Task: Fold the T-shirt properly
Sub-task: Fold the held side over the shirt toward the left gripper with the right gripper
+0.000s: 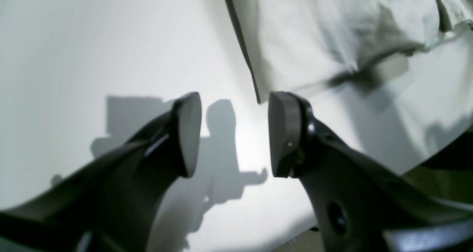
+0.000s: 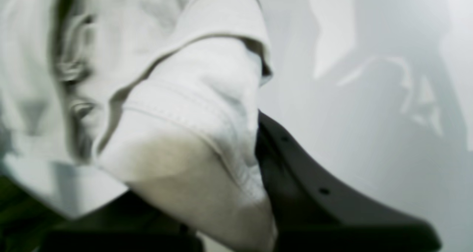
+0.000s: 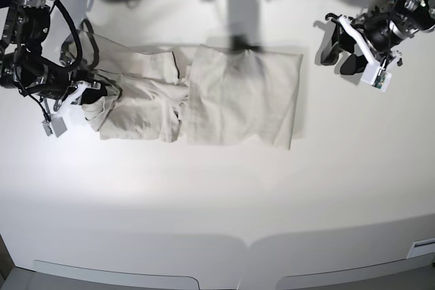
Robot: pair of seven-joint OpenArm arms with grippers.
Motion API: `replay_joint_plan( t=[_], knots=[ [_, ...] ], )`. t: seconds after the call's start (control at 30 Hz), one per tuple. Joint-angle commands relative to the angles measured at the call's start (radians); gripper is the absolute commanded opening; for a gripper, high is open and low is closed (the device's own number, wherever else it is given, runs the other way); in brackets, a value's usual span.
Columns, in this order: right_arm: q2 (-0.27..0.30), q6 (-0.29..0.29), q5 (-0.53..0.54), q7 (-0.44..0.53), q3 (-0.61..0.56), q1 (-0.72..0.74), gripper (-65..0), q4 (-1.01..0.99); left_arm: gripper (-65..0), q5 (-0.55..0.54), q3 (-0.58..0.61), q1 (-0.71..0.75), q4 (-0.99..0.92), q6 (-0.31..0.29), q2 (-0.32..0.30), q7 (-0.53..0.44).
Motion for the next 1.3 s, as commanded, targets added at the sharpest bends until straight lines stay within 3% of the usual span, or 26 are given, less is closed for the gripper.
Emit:
replay_joint_plan(
  t=[0.0,0.13,0.2,0.27,0.53,1.1,1.27],
  knots=[
    [0.016,0.01,0.05,0.007,0.002,0.018,-65.0,0.04,-36.0,-0.015,-0.006,-0.002,0.018,-0.001,-0.011,-0.024],
    [0.016,-0.03,0.13,-0.037,-0.032,0.019,-65.0,0.16,-36.0,-0.014,-0.006,-0.002,0.018,-0.002,-0.011,-0.039],
    [0.016,-0.071,0.134,-0.037,-0.069,0.019,-65.0,0.23,-36.0,-0.014,-0.006,-0.002,0.018,-0.003,-0.011,-0.054],
    [0.006,-0.077,0.089,-0.03,-0.11,0.018,-65.0,0.28,-36.0,-0.014,-0.006,-0.003,0.018,-0.004,-0.011,-0.059],
    [-0.172,-0.098,-0.021,0.036,-0.225,0.024,-65.0,0.306,-36.0,-0.011,-0.006,-0.002,0.018,-0.032,-0.011,-0.06],
    [-0.514,-0.111,-0.167,0.074,-0.444,0.085,-65.0,0.306,-36.0,-0.01,-0.006,-0.002,0.016,-0.054,-0.012,-0.058],
    [-0.565,-0.126,-0.233,0.097,-0.508,0.085,-65.0,0.306,-36.0,-0.01,-0.006,-0.002,0.016,-0.054,-0.012,-0.058]
  ],
)
